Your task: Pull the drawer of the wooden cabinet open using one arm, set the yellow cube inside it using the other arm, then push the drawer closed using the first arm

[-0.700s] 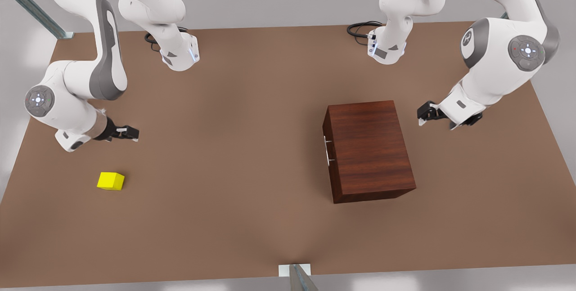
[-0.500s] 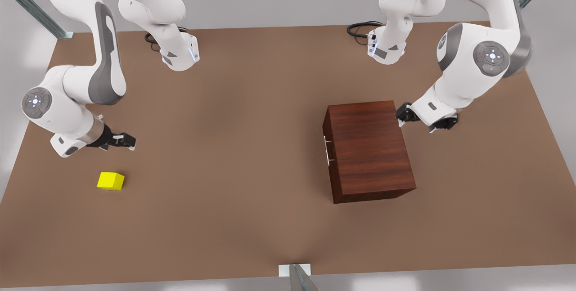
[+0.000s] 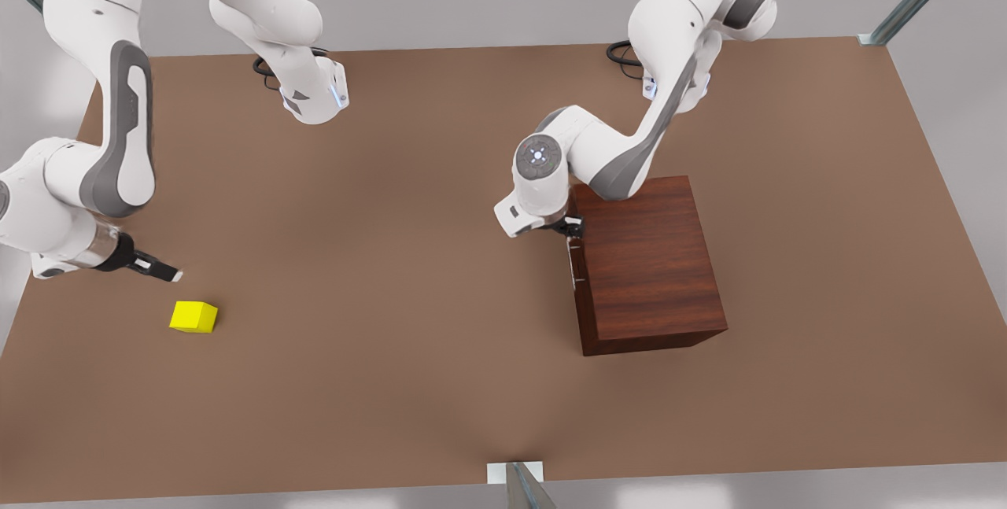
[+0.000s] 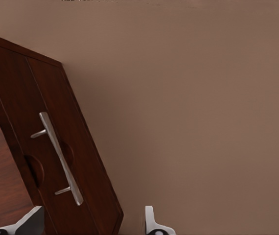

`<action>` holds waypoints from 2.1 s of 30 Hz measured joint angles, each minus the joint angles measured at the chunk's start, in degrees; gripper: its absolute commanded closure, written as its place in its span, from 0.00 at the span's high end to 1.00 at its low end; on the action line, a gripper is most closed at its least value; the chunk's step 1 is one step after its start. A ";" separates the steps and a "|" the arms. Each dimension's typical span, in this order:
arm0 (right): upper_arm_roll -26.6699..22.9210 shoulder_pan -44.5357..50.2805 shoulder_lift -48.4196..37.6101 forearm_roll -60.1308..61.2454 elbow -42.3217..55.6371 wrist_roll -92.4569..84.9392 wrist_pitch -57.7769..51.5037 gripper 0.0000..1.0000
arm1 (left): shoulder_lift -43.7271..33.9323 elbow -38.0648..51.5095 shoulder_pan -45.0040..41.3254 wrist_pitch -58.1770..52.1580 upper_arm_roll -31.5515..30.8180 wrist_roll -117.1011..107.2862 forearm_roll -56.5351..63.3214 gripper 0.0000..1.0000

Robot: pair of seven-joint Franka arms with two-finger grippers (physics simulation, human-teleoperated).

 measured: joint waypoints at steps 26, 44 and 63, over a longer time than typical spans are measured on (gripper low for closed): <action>-1.98 0.63 15.18 -0.88 1.86 46.43 16.49 1.00 | 9.54 2.35 -1.56 4.59 0.57 -22.15 21.19 1.00; -3.48 2.37 20.81 -0.77 2.06 58.32 17.73 1.00 | 11.54 3.39 -3.35 3.99 0.47 -27.83 23.07 1.00; -3.58 3.24 25.57 -0.64 4.37 63.33 20.33 1.00 | 13.95 7.60 -4.06 6.44 0.34 -30.46 23.16 1.00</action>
